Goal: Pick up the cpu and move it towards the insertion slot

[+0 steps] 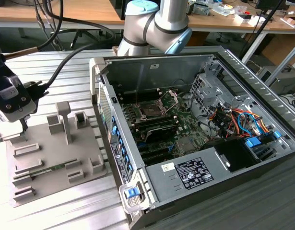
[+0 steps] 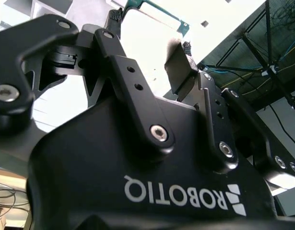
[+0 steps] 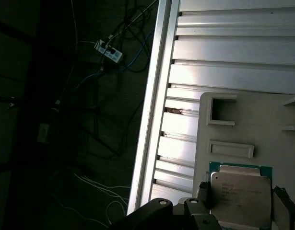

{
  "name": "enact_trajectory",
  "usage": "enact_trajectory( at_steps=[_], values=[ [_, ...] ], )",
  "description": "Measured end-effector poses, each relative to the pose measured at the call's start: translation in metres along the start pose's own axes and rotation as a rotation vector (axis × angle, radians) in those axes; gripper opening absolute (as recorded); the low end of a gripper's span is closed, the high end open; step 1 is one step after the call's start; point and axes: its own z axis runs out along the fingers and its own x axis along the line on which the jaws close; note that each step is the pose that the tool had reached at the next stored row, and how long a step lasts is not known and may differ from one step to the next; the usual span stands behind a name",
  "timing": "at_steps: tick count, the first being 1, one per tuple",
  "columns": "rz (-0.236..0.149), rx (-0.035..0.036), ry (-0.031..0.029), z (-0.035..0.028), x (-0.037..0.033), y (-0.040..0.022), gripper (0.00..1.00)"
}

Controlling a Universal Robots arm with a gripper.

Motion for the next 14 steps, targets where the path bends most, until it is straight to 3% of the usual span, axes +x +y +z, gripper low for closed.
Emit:
enact_trajectory(
  at_steps=[14],
  values=[
    [0.000, 0.0001, 0.0002, -0.0059, 0.0000, 0.0003, 0.55]
  ],
)
